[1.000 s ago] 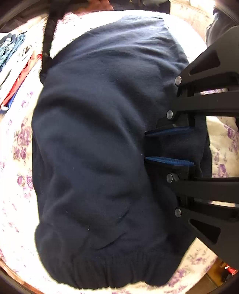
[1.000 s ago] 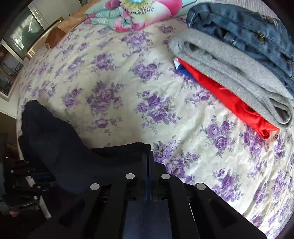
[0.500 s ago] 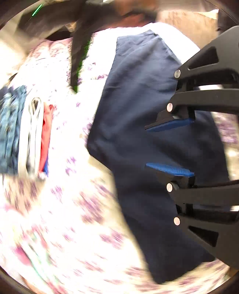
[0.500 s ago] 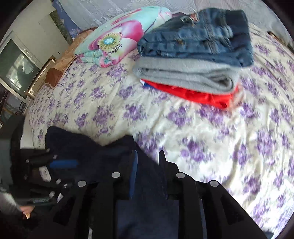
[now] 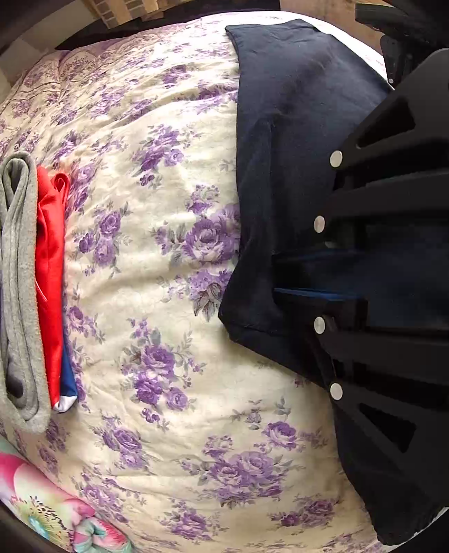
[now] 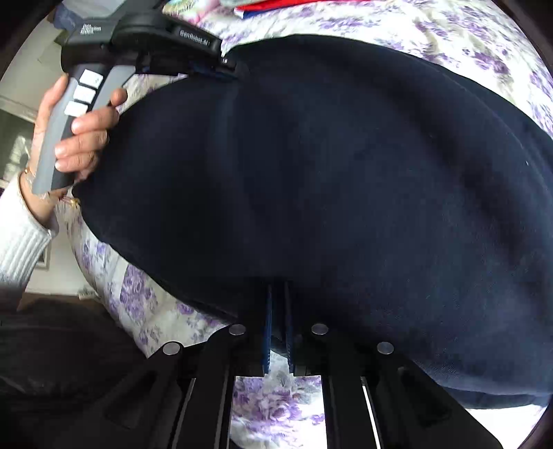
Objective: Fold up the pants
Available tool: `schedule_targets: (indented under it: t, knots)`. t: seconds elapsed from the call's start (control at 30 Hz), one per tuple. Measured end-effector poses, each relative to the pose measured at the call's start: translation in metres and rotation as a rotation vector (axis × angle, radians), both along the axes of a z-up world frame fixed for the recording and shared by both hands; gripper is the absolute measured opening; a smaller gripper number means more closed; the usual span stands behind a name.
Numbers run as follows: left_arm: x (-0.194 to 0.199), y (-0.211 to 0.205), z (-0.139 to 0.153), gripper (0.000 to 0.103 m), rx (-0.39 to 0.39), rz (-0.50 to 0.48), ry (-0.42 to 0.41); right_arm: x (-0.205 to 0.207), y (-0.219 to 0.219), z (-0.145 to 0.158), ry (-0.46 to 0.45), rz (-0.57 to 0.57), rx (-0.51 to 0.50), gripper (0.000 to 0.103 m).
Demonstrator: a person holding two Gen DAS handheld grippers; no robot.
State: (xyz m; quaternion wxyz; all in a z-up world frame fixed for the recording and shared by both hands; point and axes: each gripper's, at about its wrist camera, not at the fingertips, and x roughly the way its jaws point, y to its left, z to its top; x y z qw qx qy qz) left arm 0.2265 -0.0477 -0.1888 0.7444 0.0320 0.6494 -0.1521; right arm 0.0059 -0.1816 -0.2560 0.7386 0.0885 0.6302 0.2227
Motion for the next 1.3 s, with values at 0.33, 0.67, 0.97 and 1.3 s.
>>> schedule_targets:
  t: [0.33,0.67,0.97,1.3]
  knots:
    - [-0.075,0.014,0.028,0.024,0.092,-0.035,-0.078,-0.058,-0.124,0.069,-0.117,-0.509,0.134,0.06]
    - [-0.144,0.159,-0.009,0.006,0.101,0.227,0.033,-0.131,-0.269,0.01,0.003,-1.036,0.297,0.06]
    - [-0.131,0.107,0.0,0.004,0.25,0.135,0.04,-0.104,-0.307,-0.022,-0.072,-1.193,0.491,0.014]
    - [-0.089,-0.119,0.04,0.006,-0.128,-0.26,0.031,-0.1,-0.301,-0.017,-0.108,-1.141,0.305,0.014]
